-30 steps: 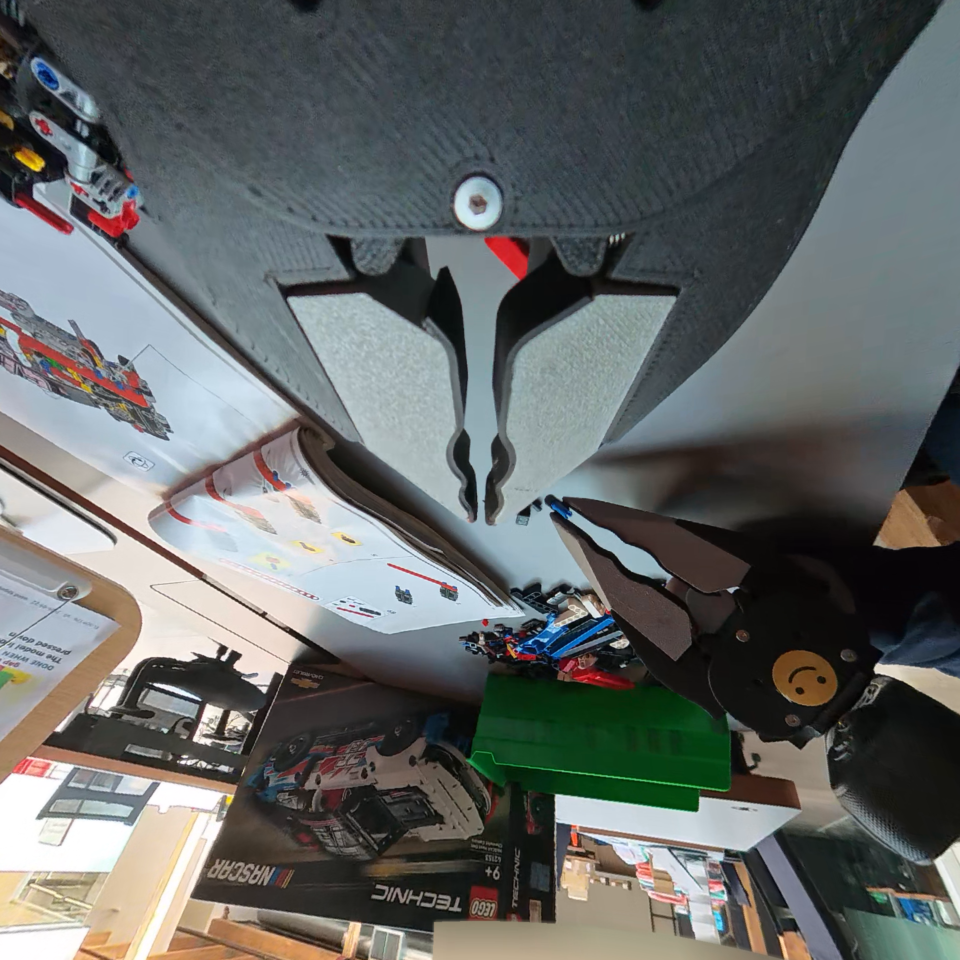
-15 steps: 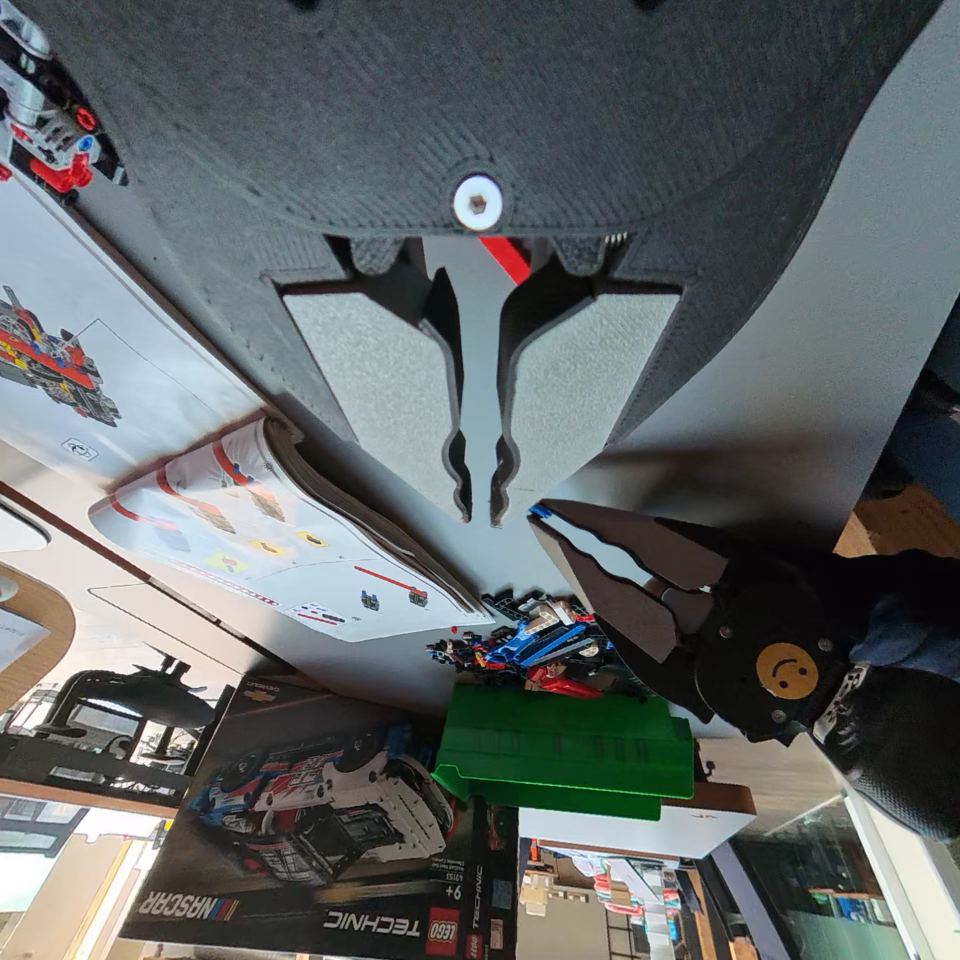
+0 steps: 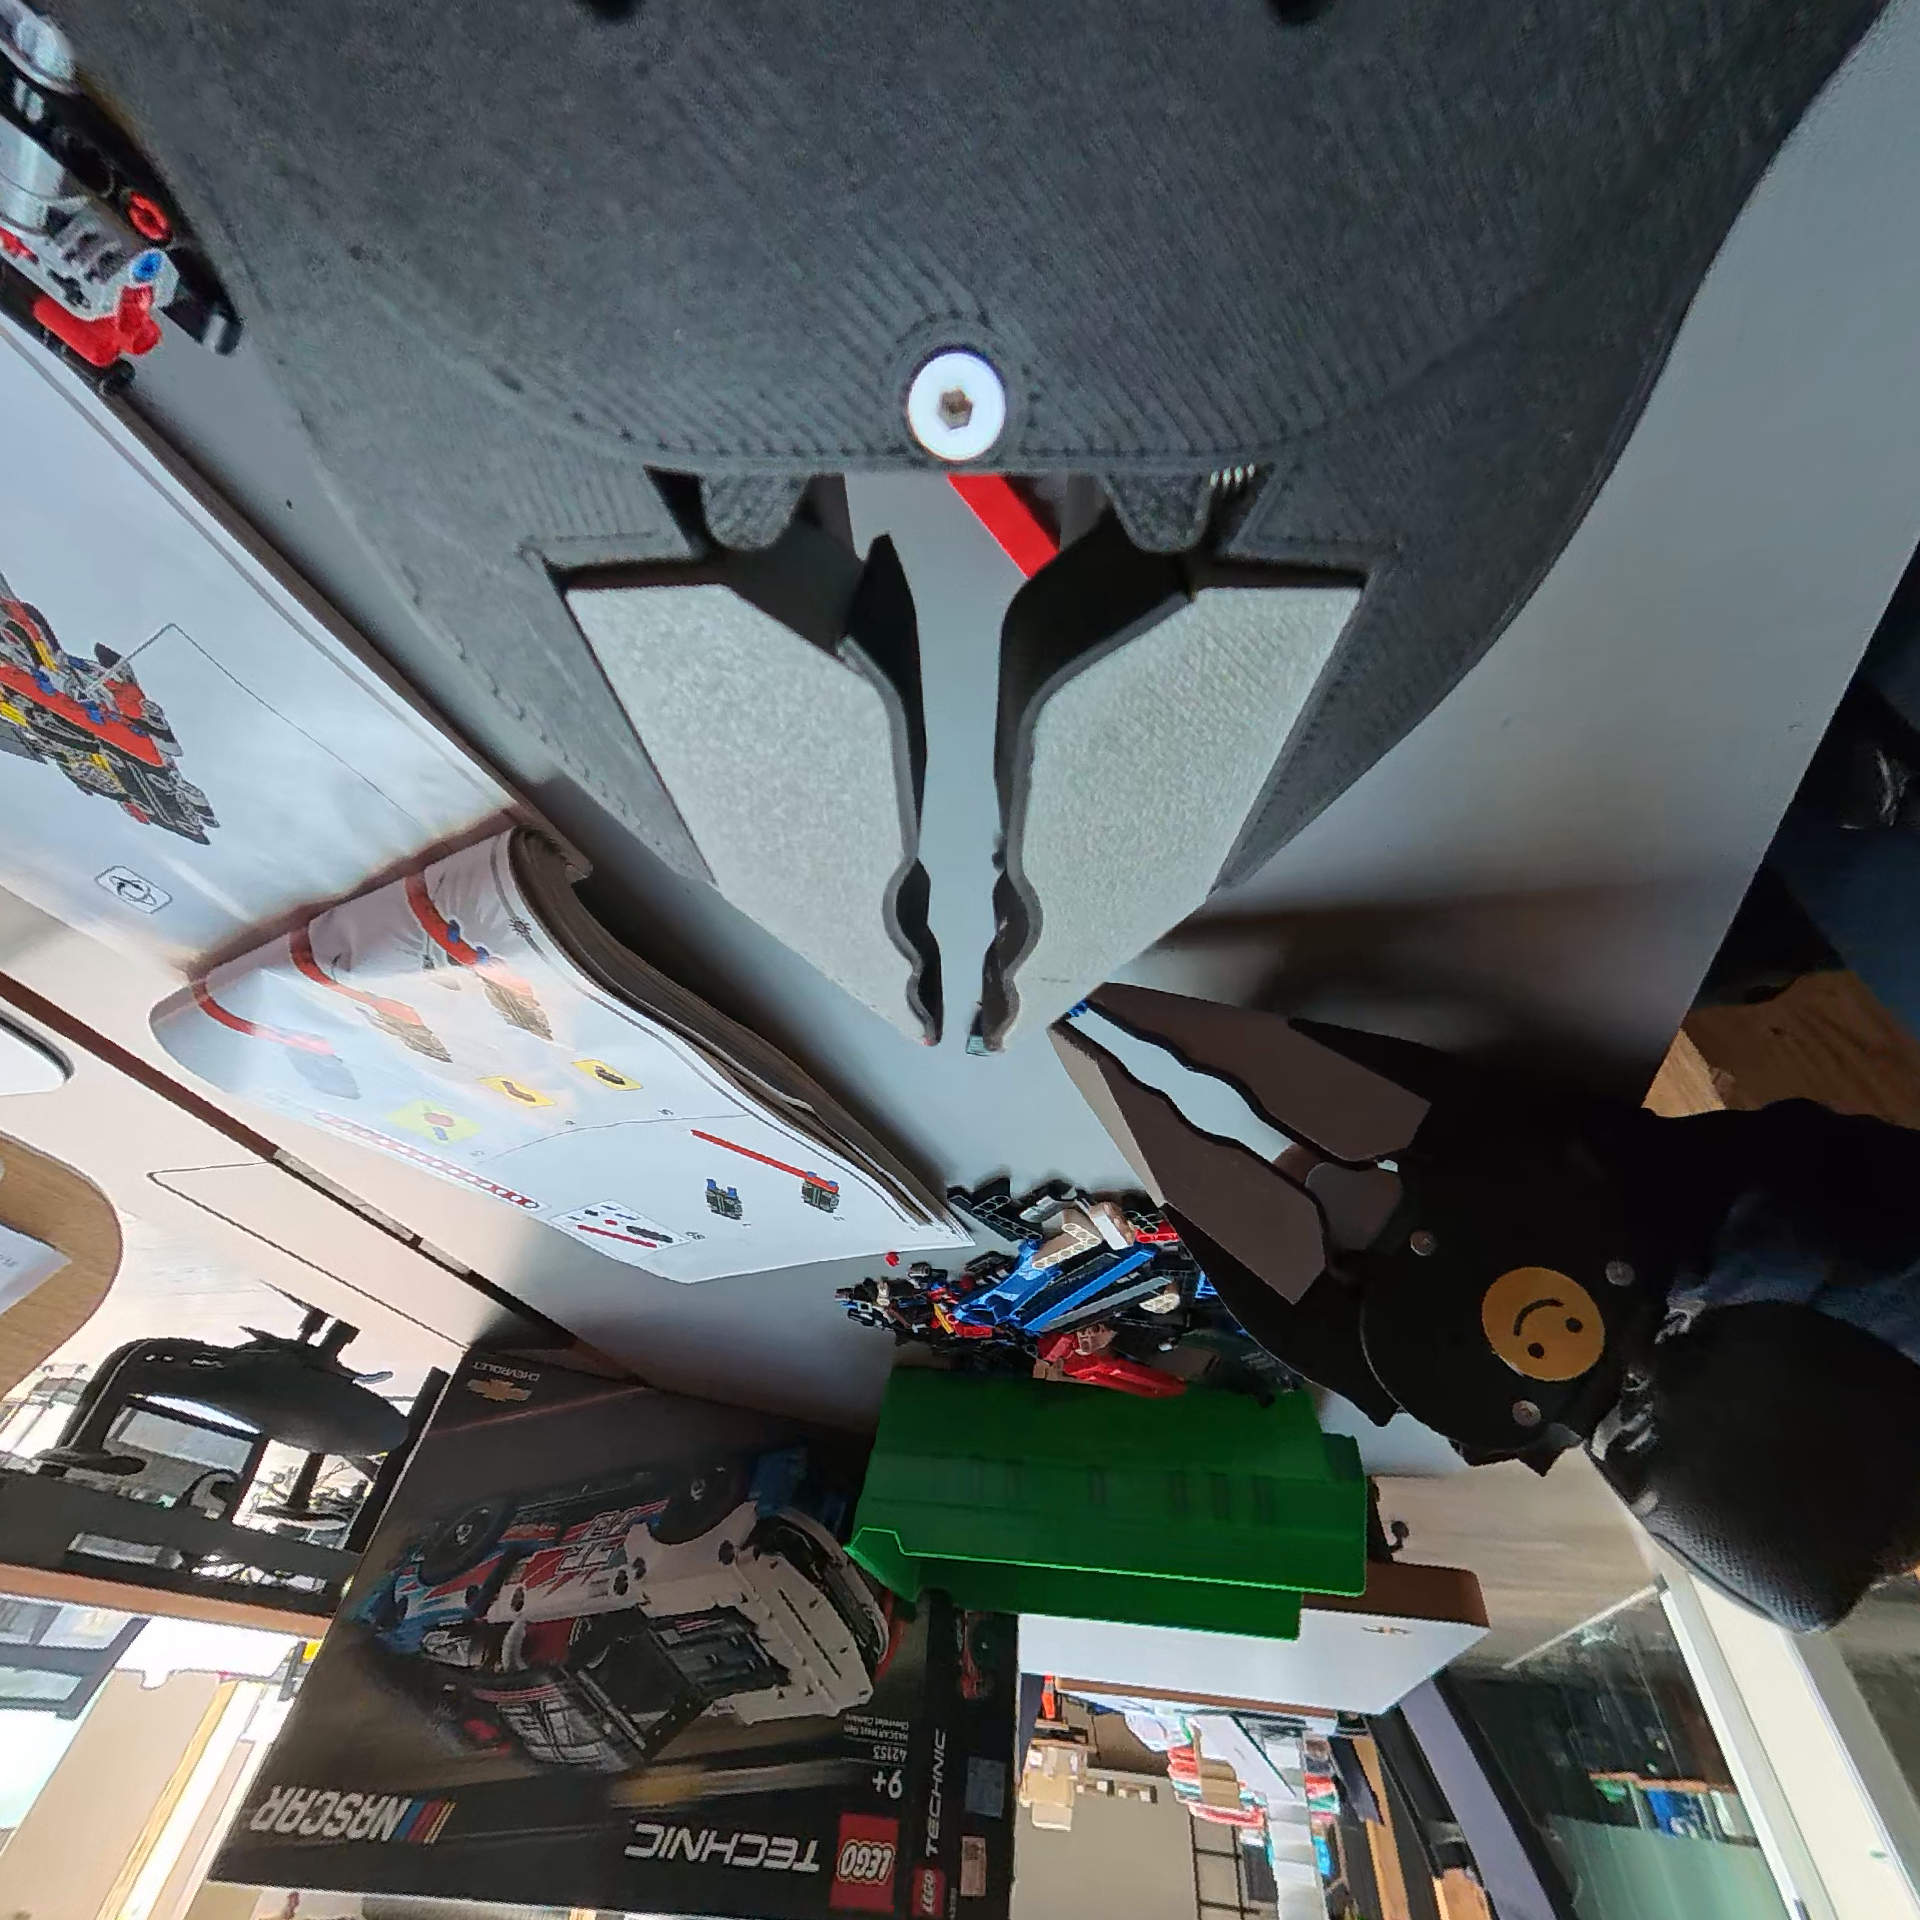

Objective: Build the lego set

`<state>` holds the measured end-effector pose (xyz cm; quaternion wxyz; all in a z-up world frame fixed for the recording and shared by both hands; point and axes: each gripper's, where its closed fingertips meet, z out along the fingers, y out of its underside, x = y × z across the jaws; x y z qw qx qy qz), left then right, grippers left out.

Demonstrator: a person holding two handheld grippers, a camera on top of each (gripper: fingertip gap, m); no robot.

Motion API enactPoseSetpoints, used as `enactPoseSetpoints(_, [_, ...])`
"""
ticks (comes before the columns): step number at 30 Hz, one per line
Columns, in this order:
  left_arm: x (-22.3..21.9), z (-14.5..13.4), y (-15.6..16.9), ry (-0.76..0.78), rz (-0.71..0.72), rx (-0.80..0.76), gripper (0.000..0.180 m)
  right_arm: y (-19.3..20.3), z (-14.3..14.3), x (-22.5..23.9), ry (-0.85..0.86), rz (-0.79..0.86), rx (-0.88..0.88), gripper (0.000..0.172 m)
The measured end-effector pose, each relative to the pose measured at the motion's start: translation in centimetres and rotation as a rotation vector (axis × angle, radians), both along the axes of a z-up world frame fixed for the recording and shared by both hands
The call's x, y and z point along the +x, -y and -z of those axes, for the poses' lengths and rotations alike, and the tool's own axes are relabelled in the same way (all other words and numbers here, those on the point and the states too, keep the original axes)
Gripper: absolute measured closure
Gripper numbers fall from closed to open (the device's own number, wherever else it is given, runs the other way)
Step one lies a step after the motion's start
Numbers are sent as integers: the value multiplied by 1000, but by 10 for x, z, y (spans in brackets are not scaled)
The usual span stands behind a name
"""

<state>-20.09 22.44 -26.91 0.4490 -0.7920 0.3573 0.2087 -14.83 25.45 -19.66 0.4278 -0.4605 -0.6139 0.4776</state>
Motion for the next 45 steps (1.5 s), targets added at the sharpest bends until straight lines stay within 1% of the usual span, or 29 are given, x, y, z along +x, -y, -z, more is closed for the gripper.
enactPoseSetpoints(3, [3, -3, 1, 27, 13, 11, 175, 4, 0, 1, 0, -30, 3, 169])
enactPoseSetpoints(8, [1, -10, 1, 96, 7, 25, 175, 3, -1, 0, -5, -29, -14, 169])
enactPoseSetpoints(11, [-1, -10, 0, 123, 4, 16, 175, -2, -6, 1, -36, -26, -44, 172])
enactPoseSetpoints(17, [-5, -13, -3, 177, -7, 11, 175, -16, -15, 1, -96, -8, -118, 172])
enactPoseSetpoints(21, [-4, -12, -3, 166, 4, 14, 175, -16, -16, 2, -92, -30, -156, 172])
enactPoseSetpoints(32, [-1, -14, -3, 138, 20, 34, 175, -7, -9, 0, -47, -57, -130, 172])
enactPoseSetpoints(38, [5, -14, -2, 128, 51, 40, 175, -5, -7, -1, -34, -65, -123, 172])
enactPoseSetpoints(45, [3, -18, -3, 165, 48, 48, 175, -4, -6, -2, -17, -84, -144, 172])
